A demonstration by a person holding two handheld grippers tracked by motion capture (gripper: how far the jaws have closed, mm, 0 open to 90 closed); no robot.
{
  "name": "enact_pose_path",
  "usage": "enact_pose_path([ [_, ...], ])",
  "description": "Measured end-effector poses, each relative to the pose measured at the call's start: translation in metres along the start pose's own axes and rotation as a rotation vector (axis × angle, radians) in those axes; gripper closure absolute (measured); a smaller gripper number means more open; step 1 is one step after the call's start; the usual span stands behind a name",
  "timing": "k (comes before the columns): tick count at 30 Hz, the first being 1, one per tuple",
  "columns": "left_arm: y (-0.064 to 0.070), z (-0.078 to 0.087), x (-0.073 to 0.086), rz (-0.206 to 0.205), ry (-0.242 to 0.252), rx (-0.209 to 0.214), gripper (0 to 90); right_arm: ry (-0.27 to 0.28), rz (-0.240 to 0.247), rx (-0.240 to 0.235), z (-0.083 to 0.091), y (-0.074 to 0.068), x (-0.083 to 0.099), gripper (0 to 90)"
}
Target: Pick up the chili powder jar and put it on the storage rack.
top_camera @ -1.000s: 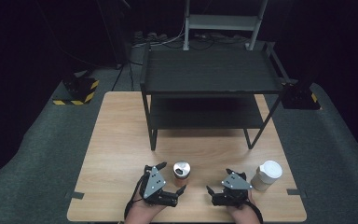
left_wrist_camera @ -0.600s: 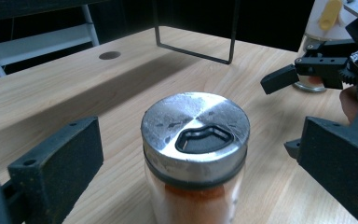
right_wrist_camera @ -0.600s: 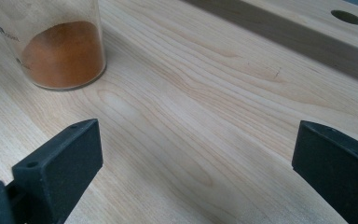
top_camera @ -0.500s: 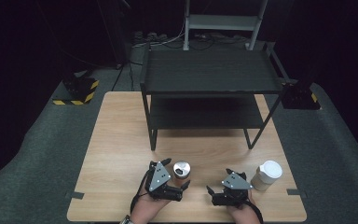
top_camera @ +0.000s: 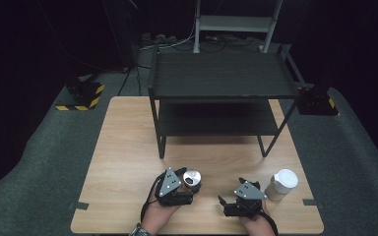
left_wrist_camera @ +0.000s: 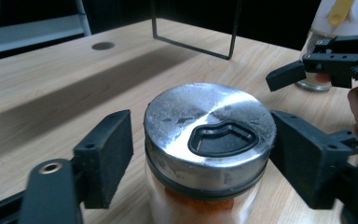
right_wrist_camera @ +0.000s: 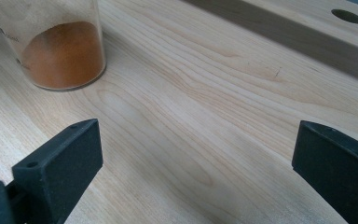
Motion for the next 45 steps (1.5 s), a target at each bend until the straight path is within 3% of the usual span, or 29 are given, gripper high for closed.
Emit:
enact_pose_path([
  [9, 0.001, -0.001, 0.000, -0.013, 0.009, 0.007, 34.6, -0.002, 0.001, -0.002, 0.000, 0.000, 0.000, 0.7],
  [13, 0.003, -0.001, -0.004, -0.018, -0.006, 0.004, 34.9, -0.004, 0.004, -0.003, 0.000, 0.000, 0.000, 0.7],
  [19, 0.004, 0.004, -0.009, -0.009, 0.015, -0.002, 34.9, -0.003, 0.002, -0.005, 0.000, 0.001, 0.000, 0.7],
  [33, 0.009, 0.022, -0.031, -0.007, 0.076, -0.007, 34.9, -0.003, -0.001, -0.008, 0.000, 0.001, 0.000, 0.7],
  [45, 0.008, 0.040, -0.062, -0.011, 0.146, -0.024, 34.9, -0.003, -0.002, -0.011, 0.000, 0.002, 0.000, 0.7],
])
Point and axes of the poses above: each handheld gripper's, and its own axes: z roughly backward along the jaws, x roughly out of its underside, y roughly to its right, the point moved 6 cm from there along -z, roughly forward along the jaws, and after that the axes turned 7 degrees about z, right-handed, at the moved point
